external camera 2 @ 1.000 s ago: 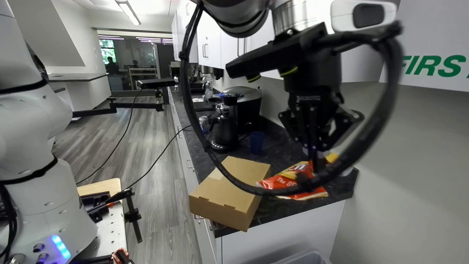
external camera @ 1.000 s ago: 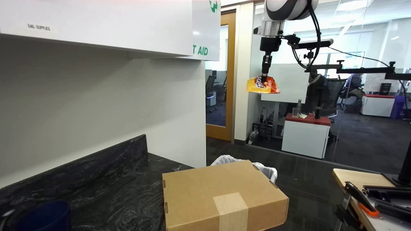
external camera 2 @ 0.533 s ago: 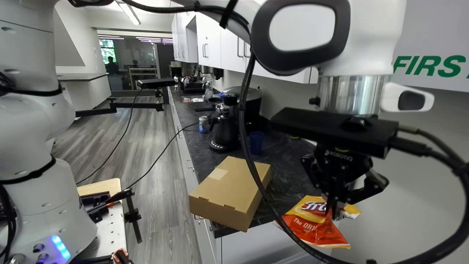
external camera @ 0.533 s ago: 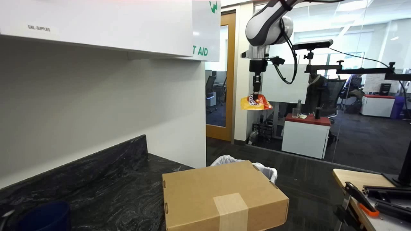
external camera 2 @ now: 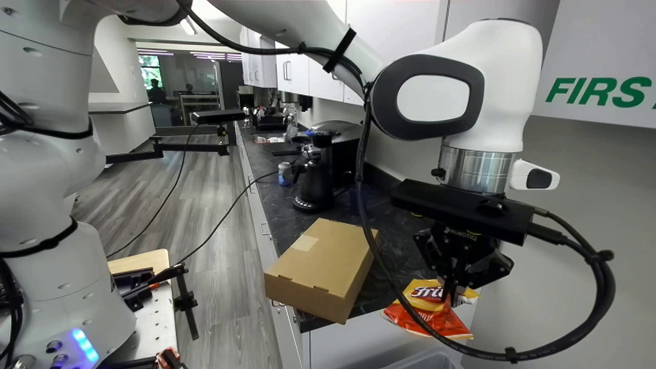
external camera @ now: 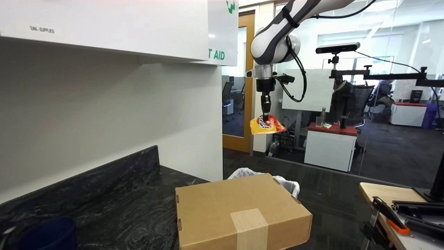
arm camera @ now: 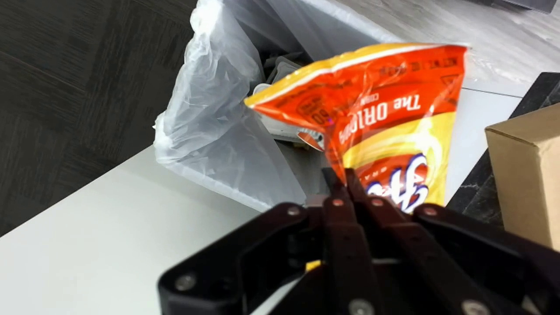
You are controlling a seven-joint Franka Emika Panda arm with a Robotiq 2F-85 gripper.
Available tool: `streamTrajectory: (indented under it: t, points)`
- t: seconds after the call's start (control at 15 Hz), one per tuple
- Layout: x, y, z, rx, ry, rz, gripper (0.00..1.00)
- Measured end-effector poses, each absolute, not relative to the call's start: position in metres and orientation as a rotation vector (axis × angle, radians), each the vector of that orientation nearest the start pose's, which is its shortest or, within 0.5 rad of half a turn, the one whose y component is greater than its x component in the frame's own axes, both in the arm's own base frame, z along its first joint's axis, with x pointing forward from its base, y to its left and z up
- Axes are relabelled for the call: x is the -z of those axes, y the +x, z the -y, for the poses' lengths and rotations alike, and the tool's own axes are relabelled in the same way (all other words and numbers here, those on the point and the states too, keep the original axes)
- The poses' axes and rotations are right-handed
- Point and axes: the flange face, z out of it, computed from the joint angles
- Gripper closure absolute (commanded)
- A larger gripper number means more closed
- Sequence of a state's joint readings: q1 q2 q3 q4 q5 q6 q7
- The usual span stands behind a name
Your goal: Pick up the yellow wrapper from the brown box and throw it in the bin
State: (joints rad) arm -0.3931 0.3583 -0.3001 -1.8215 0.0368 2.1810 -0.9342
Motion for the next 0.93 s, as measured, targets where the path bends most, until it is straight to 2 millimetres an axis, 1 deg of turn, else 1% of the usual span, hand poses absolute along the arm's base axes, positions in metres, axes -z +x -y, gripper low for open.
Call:
streamTrajectory:
  t: [0.07, 0.13, 0.27, 0.73, 0.8, 0.93]
  points:
    - [-0.3508, 0.5009, 0.3970, -0.064, -3.181, 0.393, 0.71]
    - [-0.3518, 0.5013, 0.3976, -0.061, -3.182, 0.397, 0.64]
    - [-0.3535, 0.5019, 0.3994, -0.057, -3.185, 0.403, 0.54]
    - [-0.3534, 0.5019, 0.4036, -0.057, -3.187, 0.408, 0.08]
    - [-0.3530, 0.5019, 0.4037, -0.057, -3.186, 0.408, 0.02]
    - [-0.3521, 0.5020, 0.4039, -0.059, -3.186, 0.409, 0.00]
